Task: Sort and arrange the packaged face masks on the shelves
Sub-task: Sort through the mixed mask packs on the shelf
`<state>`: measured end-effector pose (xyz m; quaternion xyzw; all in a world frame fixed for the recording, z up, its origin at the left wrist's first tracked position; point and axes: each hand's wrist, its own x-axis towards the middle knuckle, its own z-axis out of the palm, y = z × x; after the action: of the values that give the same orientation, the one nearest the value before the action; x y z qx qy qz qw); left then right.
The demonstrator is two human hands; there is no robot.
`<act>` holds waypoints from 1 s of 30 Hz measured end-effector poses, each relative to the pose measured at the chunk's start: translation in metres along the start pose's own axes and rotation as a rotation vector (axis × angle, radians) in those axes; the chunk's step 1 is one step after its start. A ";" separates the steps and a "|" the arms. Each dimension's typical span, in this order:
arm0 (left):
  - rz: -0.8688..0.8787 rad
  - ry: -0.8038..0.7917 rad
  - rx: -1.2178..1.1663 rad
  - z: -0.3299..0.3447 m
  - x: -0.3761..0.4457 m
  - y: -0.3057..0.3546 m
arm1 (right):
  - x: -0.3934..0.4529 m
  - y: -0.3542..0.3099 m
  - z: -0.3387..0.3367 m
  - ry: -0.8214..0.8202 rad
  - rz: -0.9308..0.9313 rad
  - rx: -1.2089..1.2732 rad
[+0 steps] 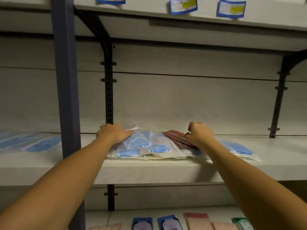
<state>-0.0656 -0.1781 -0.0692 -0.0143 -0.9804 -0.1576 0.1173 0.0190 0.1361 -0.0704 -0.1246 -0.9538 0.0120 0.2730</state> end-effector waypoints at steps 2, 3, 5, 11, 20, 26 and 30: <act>-0.024 -0.006 -0.038 0.005 0.003 -0.002 | 0.008 0.001 0.004 -0.017 -0.023 0.017; -0.037 -0.001 -0.070 0.008 0.004 -0.003 | 0.011 0.000 0.006 -0.025 -0.032 0.031; -0.041 0.010 -0.159 0.014 0.008 -0.004 | 0.019 -0.001 0.010 -0.042 -0.053 0.066; -0.056 0.056 -0.240 0.015 0.016 -0.002 | 0.039 -0.022 0.022 -0.126 -0.082 0.128; -0.217 -0.011 -0.268 0.015 0.016 -0.012 | 0.057 -0.080 0.033 -0.270 -0.220 0.273; -0.145 0.262 -0.779 0.017 0.018 -0.016 | 0.057 -0.095 0.044 -0.342 -0.302 0.104; -0.097 0.360 -1.059 0.013 0.020 -0.011 | 0.057 -0.091 0.047 -0.304 -0.266 0.292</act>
<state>-0.0888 -0.1847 -0.0795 0.0009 -0.7313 -0.6337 0.2523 -0.0739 0.0638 -0.0723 0.0463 -0.9801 0.1324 0.1407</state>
